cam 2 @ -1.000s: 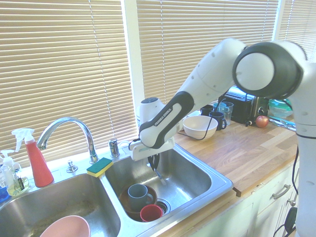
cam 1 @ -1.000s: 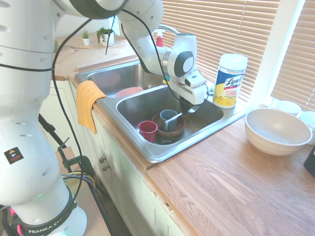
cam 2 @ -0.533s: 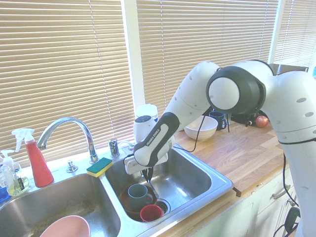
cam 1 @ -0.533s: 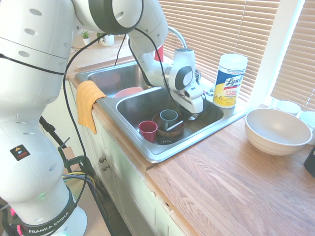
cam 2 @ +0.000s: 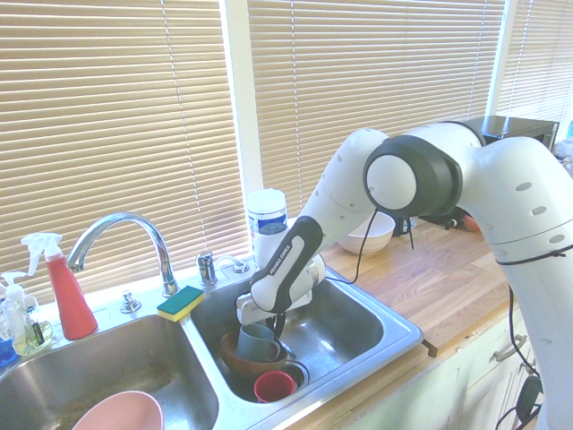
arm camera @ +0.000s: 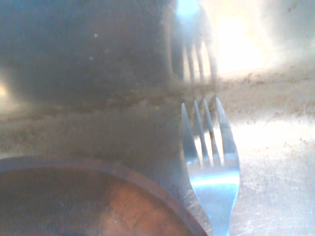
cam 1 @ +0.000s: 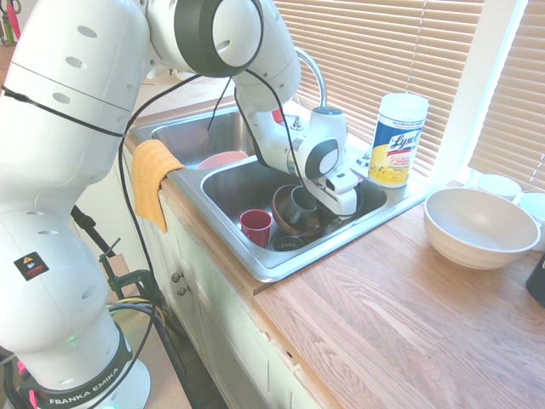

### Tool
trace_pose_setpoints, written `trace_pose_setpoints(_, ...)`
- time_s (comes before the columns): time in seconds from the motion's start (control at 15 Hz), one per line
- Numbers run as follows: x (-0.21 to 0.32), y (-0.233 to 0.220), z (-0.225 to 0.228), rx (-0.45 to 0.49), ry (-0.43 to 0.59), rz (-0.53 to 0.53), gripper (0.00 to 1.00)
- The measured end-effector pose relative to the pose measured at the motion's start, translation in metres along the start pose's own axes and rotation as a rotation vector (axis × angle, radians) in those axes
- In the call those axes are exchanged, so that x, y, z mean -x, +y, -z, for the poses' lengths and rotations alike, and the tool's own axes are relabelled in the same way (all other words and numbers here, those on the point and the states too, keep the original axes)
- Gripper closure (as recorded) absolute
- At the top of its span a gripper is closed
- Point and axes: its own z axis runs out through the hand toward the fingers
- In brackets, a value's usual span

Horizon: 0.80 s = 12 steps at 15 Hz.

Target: Put the fork into the sink

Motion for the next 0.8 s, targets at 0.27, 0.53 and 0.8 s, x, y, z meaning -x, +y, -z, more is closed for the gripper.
trace_pose_setpoints(0.27, -0.002, 0.001, 0.0, -0.004, 0.0, 0.007, 1.0)
trace_pose_setpoints(0.53, -0.006, 0.003, 0.004, -0.013, 0.001, 0.022, 0.0)
trace_pose_setpoints(0.8, -0.004, 0.008, 0.017, -0.022, -0.005, 0.041, 0.0)
